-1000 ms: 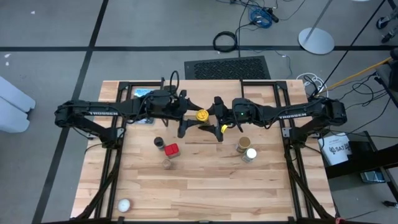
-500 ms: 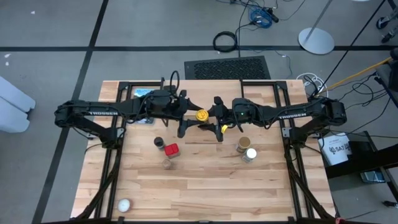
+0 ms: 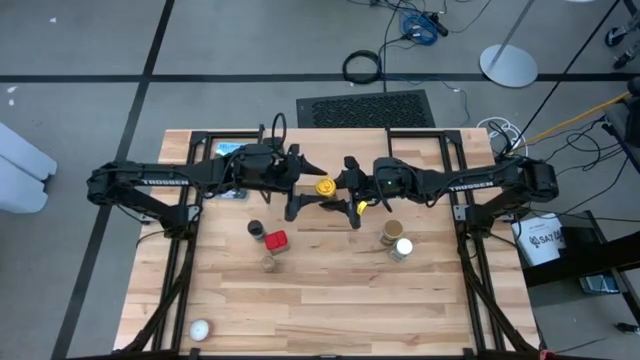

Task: Shelf spices
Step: Remove the yellow seasoning bottle from the shelf

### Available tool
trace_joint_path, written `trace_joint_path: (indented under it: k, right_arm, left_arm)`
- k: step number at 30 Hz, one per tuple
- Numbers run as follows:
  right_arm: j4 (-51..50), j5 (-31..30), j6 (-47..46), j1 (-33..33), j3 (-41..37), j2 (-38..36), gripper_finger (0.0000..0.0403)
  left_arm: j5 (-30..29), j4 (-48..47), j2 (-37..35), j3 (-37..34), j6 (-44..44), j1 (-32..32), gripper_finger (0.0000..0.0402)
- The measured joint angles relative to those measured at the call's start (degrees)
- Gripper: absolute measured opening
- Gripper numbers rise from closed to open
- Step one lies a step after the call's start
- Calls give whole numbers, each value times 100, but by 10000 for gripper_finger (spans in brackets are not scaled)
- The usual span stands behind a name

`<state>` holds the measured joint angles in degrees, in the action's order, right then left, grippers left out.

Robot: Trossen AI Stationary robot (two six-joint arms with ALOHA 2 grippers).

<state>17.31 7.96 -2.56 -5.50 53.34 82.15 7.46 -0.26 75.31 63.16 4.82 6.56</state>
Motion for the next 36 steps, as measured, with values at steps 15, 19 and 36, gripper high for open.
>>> trace_joint_path:
  k: [15,19,36]
  right_arm:
    - [-678,-47,-132,12,0,-599,206]
    - [-1087,-44,-237,138,2,-962,206]
    - [-3542,-84,-1379,1495,2,-2516,206]
  left_arm:
    - [-48,153,-817,-2,52,-167,366]
    - [-90,87,-1125,-2,32,-235,366]
    - [-91,-336,-1386,0,5,-1056,366]
